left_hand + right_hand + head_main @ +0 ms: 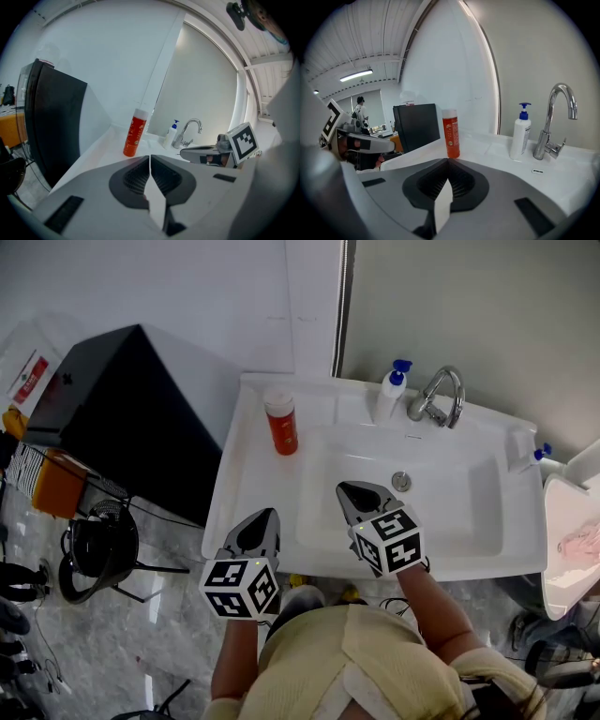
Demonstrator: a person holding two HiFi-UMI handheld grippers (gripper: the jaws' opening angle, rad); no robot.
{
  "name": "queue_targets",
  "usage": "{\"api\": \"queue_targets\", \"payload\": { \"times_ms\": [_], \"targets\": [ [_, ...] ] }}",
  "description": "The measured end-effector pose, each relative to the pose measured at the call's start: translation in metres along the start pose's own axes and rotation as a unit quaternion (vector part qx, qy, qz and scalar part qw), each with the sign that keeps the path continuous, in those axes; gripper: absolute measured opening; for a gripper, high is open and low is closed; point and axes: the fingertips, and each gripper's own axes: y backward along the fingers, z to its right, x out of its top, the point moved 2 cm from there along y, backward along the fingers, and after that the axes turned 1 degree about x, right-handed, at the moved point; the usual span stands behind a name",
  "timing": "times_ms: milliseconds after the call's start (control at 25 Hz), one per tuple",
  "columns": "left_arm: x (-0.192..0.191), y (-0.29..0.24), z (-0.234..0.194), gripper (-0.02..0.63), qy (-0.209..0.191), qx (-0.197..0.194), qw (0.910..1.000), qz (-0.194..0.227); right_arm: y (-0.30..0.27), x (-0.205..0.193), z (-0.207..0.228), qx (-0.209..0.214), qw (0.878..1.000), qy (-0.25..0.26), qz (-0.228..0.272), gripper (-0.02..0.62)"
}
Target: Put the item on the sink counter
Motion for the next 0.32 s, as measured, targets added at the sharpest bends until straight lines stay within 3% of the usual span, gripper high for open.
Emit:
{"api": "queue_targets", "payload": {
  "times_ms": [320],
  "targets": [
    [-0.0011, 0.0002, 0.0000, 0.043, -0.001, 0.001, 1.0000, -0.003, -0.0020, -0.0006, -0.0023, 0.007, 1.000, 0.002, 0.001, 0.026]
  ]
}}
